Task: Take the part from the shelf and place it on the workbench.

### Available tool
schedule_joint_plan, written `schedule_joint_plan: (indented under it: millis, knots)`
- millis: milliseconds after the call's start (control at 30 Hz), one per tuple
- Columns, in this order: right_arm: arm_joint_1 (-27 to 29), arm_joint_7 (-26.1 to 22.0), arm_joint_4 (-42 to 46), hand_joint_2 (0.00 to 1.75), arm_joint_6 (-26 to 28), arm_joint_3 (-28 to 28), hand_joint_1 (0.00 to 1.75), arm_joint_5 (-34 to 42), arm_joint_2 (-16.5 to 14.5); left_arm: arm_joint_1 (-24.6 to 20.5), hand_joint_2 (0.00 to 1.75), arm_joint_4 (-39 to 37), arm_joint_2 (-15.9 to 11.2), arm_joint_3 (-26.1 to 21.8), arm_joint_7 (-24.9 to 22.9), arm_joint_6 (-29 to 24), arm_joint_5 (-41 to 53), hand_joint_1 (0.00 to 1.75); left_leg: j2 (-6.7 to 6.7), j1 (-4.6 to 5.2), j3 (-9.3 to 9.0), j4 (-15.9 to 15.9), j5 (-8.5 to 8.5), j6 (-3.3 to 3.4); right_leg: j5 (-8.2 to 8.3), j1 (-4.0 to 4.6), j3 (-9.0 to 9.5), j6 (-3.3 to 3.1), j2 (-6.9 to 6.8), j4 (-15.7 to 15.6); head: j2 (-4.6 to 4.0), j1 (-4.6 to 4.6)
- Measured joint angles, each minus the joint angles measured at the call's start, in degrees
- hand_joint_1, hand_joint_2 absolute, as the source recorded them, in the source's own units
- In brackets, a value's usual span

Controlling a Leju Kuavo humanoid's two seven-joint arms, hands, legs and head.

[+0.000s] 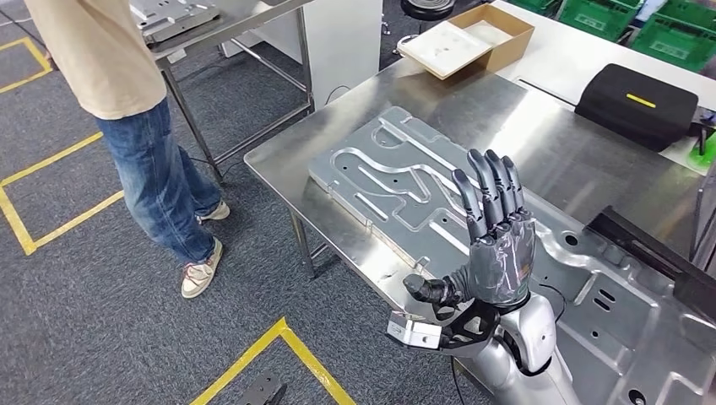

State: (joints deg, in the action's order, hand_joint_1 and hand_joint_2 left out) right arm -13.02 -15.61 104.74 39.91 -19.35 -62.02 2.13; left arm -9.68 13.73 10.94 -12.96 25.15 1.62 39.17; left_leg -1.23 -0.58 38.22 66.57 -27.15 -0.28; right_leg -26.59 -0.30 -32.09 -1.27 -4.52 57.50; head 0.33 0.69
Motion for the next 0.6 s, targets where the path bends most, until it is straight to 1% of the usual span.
schedule_joint_plan:
  millis: [33, 67, 100, 133, 167, 200, 233, 267, 300, 333, 367, 400, 433, 467, 500, 533, 567, 600]
  knots:
    - [0.0, 0.0, 0.0, 0.0, 0.0, 0.0, 0.0, -0.2, 0.0, -0.1, 0.0, 0.0, 0.0, 0.0, -0.1, 0.0, 0.0, 0.0, -1.17, 0.21, -2.08, -3.8, 1.2, 0.16, -0.26, 0.16, 0.01, 0.23, -0.56, 0.3, 0.0, -0.01]
    - [0.0, 0.1, 0.0, 0.0, 0.0, 0.0, 0.0, -0.4, 0.1, -0.2, 0.0, 0.0, 0.0, 0.0, -0.3, 0.0, 0.1, 0.0, -2.1, 0.33, -3.51, -6.6, 1.92, 0.47, -0.47, 0.33, 0.01, 0.49, -1.06, 0.5, 0.0, 0.03]
    - [0.0, 0.3, 0.0, 0.0, 0.0, 0.0, 0.0, -0.9, 0.1, -0.2, 0.0, 0.0, 0.0, 0.0, -0.6, 0.0, 0.2, 0.0, -2.57, 0.48, -4.1, -7.9, 1.99, 0.78, -0.64, 0.51, 0.01, 0.73, -1.56, 0.7, 0.0, 0.05]
    - [-0.1, 0.4, 0.0, 0.0, 0.0, 0.0, 0.0, -1.4, 0.1, -0.2, 0.0, 0.0, 0.0, 0.0, -1.0, 0.1, 0.5, 0.0, -2.2, 0.65, -4.1, -8.2, 1.85, 1.11, -0.74, 0.64, 0.03, 0.98, -2.1, 0.7, 0.0, 0.08]
    - [-0.2, 0.7, 0.0, 0.0, 0.0, -0.1, 0.0, -2.0, 0.2, -0.2, 0.0, 0.0, 0.0, 0.0, -1.5, 0.2, 0.8, 0.0, -1.59, 0.58, -4.02, -8.3, 1.98, 1.5, -0.82, 0.64, 0.12, 1.22, -2.65, 0.8, 0.0, 0.09]
    - [-0.4, 0.9, 0.0, 0.0, 0.0, -0.1, 0.0, -2.6, 0.2, -0.1, 0.0, 0.0, 0.0, 0.1, -1.9, 0.3, 1.1, 0.0, -0.96, 0.54, -4.04, -8.5, 2.12, 1.82, -1.11, 0.5, 0.15, 1.55, -2.4, 1.0, 0.0, 0.07]
    - [-0.8, 1.1, 0.1, 0.0, -0.1, -0.2, 0.0, -3.2, 0.2, -0.1, 0.0, 0.0, -0.1, 0.1, -2.3, 0.4, 1.4, 0.0, -0.38, 0.43, -4.09, -8.7, 2.29, 2.16, -1.79, 0.32, -0.12, 1.88, -1.36, 1.7, 0.0, 0.07]
    - [-1.3, 1.3, 0.1, 0.0, -0.2, -0.3, 0.0, -3.7, 0.3, -0.3, 0.0, 0.0, -0.2, 0.2, -2.7, 0.5, 1.6, 0.0, 0.17, 0.28, -4.15, -8.9, 2.48, 2.46, -3.07, 0.12, -0.95, 2.2, 0.26, 3.6, 0.0, 0.07]
    - [-1.7, 1.4, 0.1, 0.0, -0.4, -0.4, 0.0, -4.1, 0.4, -0.5, 0.0, 0.0, -0.2, 0.2, -2.9, 0.5, 1.8, 0.0, 0.73, 0.17, -4.16, -8.9, 2.59, 2.65, -4.77, -0.08, -2.34, 2.47, 2.13, 6.6, 0.0, 0.09]
    - [-2.0, 1.6, 0.2, 0.0, -0.7, -0.5, 0.0, -4.3, 0.6, -0.8, 0.0, 0.0, -0.3, 0.3, -3.0, 0.4, 1.8, 0.0, 1.36, 0.14, -4.11, -8.9, 2.65, 2.78, -6.56, -0.15, -4.18, 2.61, 3.36, 10.4, 0.0, 0.09]
    - [-2.2, 1.7, 0.2, 0.0, -1.0, -0.7, 0.0, -4.5, 0.7, -1.1, 0.0, 0.0, -0.3, 0.4, -3.0, 0.3, 1.8, 0.0, 2.06, 0.14, -4.05, -8.9, 2.68, 2.85, -7.9, -0.21, -6.04, 2.72, 3.96, 14.0, 0.0, 0.1]
    - [-2.6, 1.9, 0.2, 0.0, -1.3, -1.0, 0.0, -4.6, 0.9, -1.4, 0.0, 0.0, -0.4, 0.4, -2.9, 0.2, 1.7, 0.0, 2.84, 0.14, -4.01, -8.8, 2.69, 2.86, -8.18, -0.27, -7.3, 2.75, 4.17, 16.2, 0.0, 0.1]
    - [-3.1, 2.0, 0.1, 0.0, -1.5, -1.4, 0.0, -4.7, 1.0, -1.5, 0.0, 0.0, -0.6, 0.4, -2.7, 0.1, 1.6, 0.0, 3.64, 0.14, -3.98, -8.7, 2.68, 2.85, -7.34, -0.33, -7.62, 2.71, 4.28, 16.4, 0.0, 0.1]
    - [-3.7, 2.2, 0.1, 0.0, -1.6, -1.8, 0.0, -4.7, 1.2, -1.6, 0.0, 0.0, -0.8, 0.4, -2.5, 0.1, 1.6, 0.0, 4.44, 0.13, -3.98, -8.5, 2.66, 2.8, -5.43, -0.39, -6.82, 2.58, 4.53, 14.3, 0.0, 0.1]
    - [-4.4, 2.4, 0.0, 0.0, -1.7, -2.3, 0.0, -4.6, 1.4, -1.6, 0.0, 0.0, -0.9, 0.4, -2.3, 0.3, 1.5, 0.0, 5.2, 0.12, -3.99, -8.4, 2.62, 2.72, -3.06, -0.47, -5.18, 2.38, 5.18, 10.5, 0.0, 0.1]
    - [-4.9, 2.6, -0.1, 0.0, -1.8, -2.6, 0.0, -4.3, 1.5, -1.5, 0.0, 0.0, -1.2, 0.4, -2.1, 0.5, 1.5, 0.0, 5.85, 0.1, -3.91, -8.3, 2.62, 2.53, -1.43, -0.59, -3.45, 2.16, 6.6, 6.7, 0.0, 0.09]
    - [-5.2, 2.7, -0.2, 0.0, -1.7, -3.0, 0.0, -3.9, 1.6, -1.4, 0.0, 0.0, -1.4, 0.5, -2.0, 0.7, 1.6, 0.0, 6.49, 0.07, -3.75, -8.2, 2.65, 2.27, -0.34, -0.65, -2.14, 2.01, 7.9, 3.7, 0.0, 0.09]
    - [-5.3, 2.8, -0.4, 0.0, -1.6, -3.2, 0.0, -3.2, 1.6, -1.1, 0.0, 0.0, -1.7, 0.5, -2.0, 0.8, 1.6, 0.0, 7.02, -0.05, -3.53, -8.2, 2.76, 1.92, -0.01, -0.62, -1.44, 1.9, 8.85, 2.0, 0.0, 0.08]
